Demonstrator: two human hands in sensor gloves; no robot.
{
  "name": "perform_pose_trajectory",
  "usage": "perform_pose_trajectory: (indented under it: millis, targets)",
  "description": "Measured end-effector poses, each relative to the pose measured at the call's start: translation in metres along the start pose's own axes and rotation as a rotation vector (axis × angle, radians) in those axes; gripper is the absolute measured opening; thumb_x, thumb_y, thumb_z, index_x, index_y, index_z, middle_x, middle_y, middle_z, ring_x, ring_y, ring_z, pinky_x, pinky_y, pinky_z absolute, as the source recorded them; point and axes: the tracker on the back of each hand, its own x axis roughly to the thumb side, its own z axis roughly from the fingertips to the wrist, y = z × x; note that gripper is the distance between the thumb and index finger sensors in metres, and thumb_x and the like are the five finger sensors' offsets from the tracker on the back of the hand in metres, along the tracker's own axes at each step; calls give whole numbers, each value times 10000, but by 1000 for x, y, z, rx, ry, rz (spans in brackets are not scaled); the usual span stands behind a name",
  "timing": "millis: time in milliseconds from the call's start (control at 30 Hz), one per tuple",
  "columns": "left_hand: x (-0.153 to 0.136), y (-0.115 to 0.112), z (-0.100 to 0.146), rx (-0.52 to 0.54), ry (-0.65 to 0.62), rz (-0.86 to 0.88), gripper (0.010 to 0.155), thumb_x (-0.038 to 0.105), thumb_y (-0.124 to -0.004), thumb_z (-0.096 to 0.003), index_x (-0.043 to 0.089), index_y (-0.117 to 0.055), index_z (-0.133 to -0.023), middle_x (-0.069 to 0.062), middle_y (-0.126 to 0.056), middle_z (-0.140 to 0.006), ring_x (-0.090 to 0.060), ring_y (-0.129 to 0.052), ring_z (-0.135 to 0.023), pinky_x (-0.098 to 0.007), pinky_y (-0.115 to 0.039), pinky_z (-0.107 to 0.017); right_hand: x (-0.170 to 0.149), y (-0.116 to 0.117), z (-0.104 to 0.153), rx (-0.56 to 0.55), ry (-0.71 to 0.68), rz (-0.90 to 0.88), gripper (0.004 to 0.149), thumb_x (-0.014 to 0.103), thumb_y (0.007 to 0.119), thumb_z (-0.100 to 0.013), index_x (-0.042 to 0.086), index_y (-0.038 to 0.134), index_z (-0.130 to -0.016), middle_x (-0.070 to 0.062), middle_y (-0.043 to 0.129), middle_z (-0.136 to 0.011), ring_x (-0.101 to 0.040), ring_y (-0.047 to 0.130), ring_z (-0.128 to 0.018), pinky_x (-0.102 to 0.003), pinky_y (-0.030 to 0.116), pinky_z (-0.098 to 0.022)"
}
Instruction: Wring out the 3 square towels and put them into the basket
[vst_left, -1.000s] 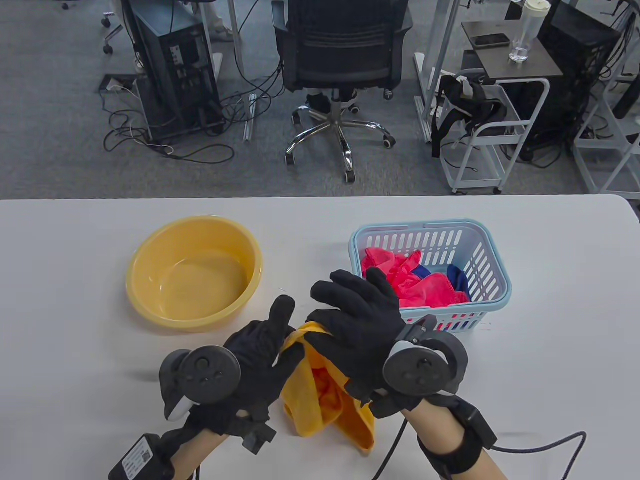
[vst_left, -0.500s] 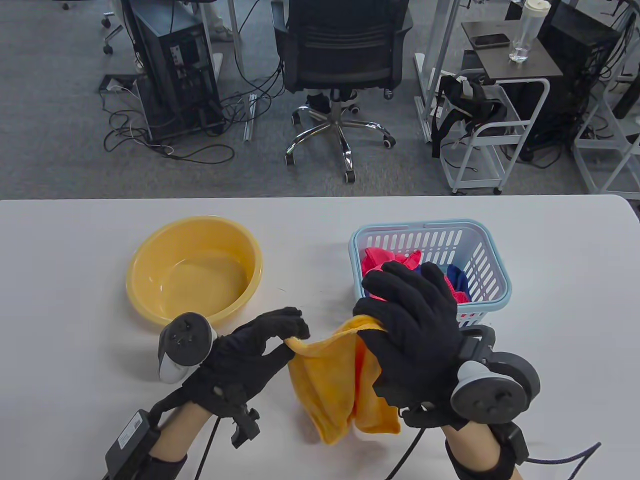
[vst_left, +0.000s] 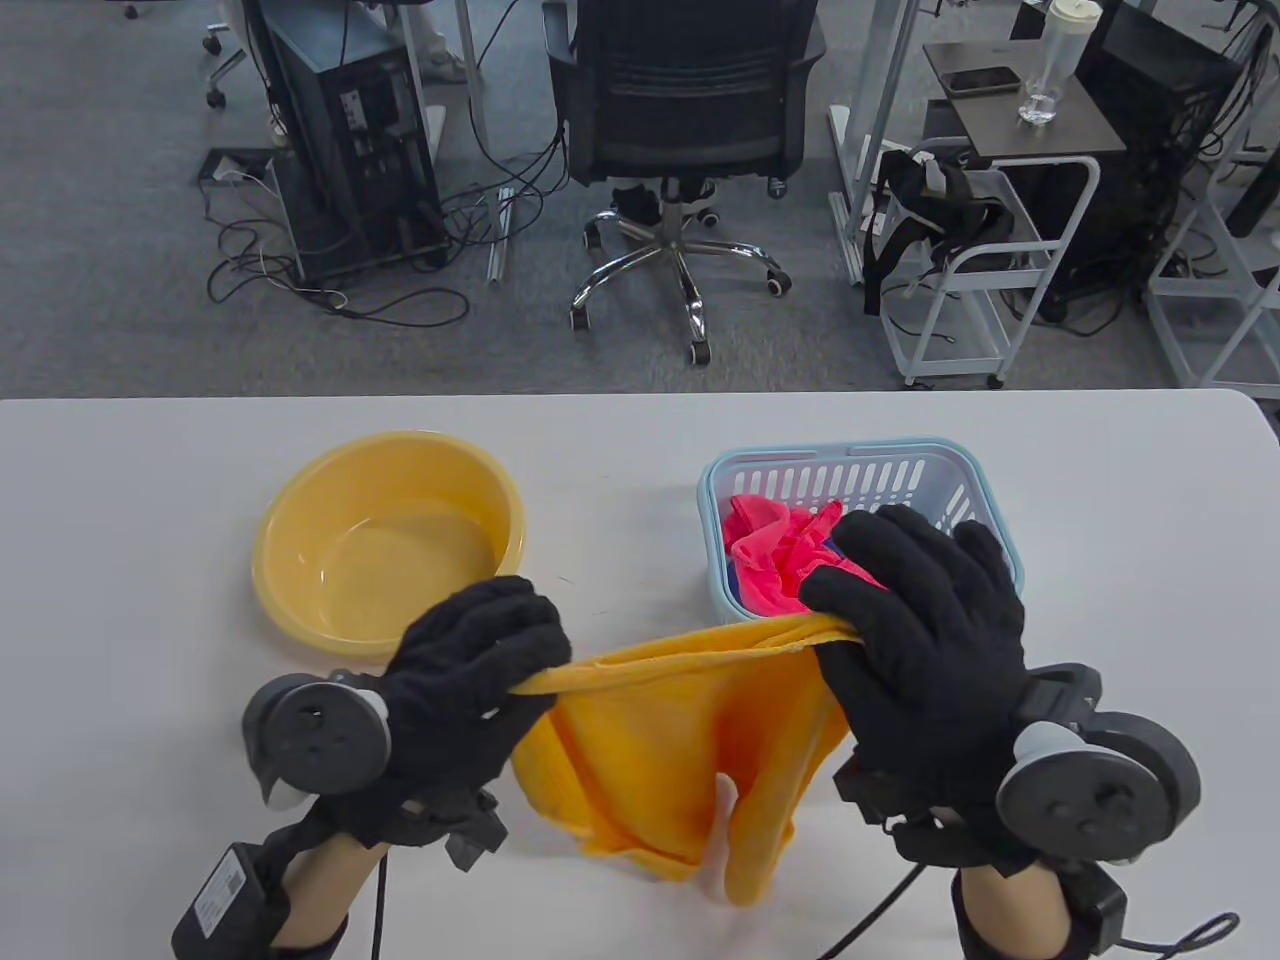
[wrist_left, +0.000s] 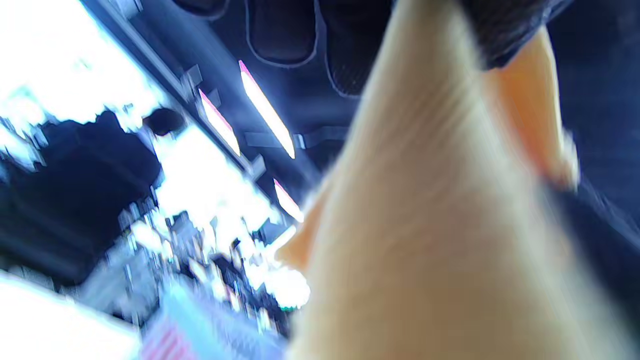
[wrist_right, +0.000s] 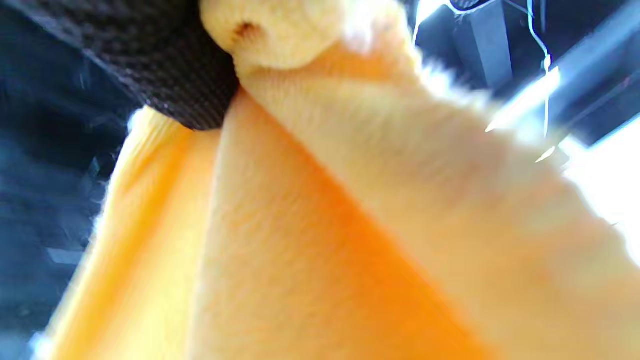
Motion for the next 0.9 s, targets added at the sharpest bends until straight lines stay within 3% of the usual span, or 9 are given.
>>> perform_pose_trajectory:
  millis: [100, 233, 367, 467, 600, 667, 733, 800, 900]
  targets:
    - [16, 27, 5, 165, -83, -109, 443, 543, -747, -520, 511, -635, -947, 198, -745, -996, -224, -648, -1080, -509, -464, -828, 15, -4, 4, 126, 30, 255, 415, 396, 849, -561, 251, 823, -949, -17, 634, -1141, -452, 570, -1056, -729, 234, -770]
    - [72, 53, 28, 495, -340, -602, 456, 541, -720, -515, 498, -594, -950, 205, -738, -945, -181, -675, -1032, -474, -498, -818, 37, -13, 12, -22, -19, 326, 423, 415, 838, -559, 229, 839, -939, -14, 692, -1107, -439, 582, -1051, -719, 185, -772]
    - [82, 59, 37, 537, -295, -816, 452, 538, -670, -545, 576, -513, -967, 258, -638, -1014, -167, -589, -1088, -468, -458, -843, 36, -19, 14, 11, -78, 191, 379, 361, 802, -580, 300, 815, -954, -5, 668, -1124, -432, 587, -1055, -725, 210, -769]
    - [68, 54, 31, 474, -319, -636, 442, 532, -672, -543, 565, -531, -960, 257, -662, -997, -168, -613, -1076, -468, -473, -837, 25, -12, 9, -21, -126, 14, 330, 290, 777, -586, 356, 828, -905, 12, 674, -1114, -416, 614, -1044, -721, 256, -765]
    - [44, 37, 17, 280, -344, -61, 422, 533, -720, -527, 594, -610, -930, 226, -613, -1066, -190, -528, -1123, -487, -410, -852, 3, 23, -7, -146, -149, -245, 308, 301, 781, -560, 482, 853, -799, 73, 702, -1099, -365, 667, -1039, -705, 346, -754]
    - [34, 24, 11, 207, -290, 184, 411, 529, -745, -525, 604, -648, -918, 212, -561, -1112, -198, -472, -1149, -494, -371, -861, -3, 58, -25, -61, -169, -583, 309, 304, 815, -538, 492, 889, -773, 50, 709, -1100, -378, 678, -1026, -699, 369, -735]
    - [25, 13, 8, 171, -248, 328, 401, 535, -765, -523, 614, -680, -907, 203, -532, -1137, -208, -449, -1162, -502, -357, -865, 6, 101, -45, 219, -117, -946, 336, 267, 822, -562, 444, 877, -843, 3, 565, -1173, -437, 497, -1083, -717, 242, -744]
    - [17, 6, 9, 181, -198, 395, 402, 545, -767, -518, 616, -685, -905, 188, -529, -1150, -224, -456, -1170, -512, -372, -862, 21, 127, -58, 317, -108, -1063, 374, 251, 822, -575, 420, 832, -908, -3, 426, -1211, -455, 336, -1109, -709, 145, -743]
    - [11, 0, 9, 157, -132, 485, 407, 547, -757, -527, 609, -667, -920, 161, -454, -1182, -264, -410, -1188, -529, -337, -867, 49, 148, -72, 311, -151, -975, 400, 285, 825, -559, 447, 801, -925, 11, 436, -1205, -446, 368, -1105, -707, 199, -742]
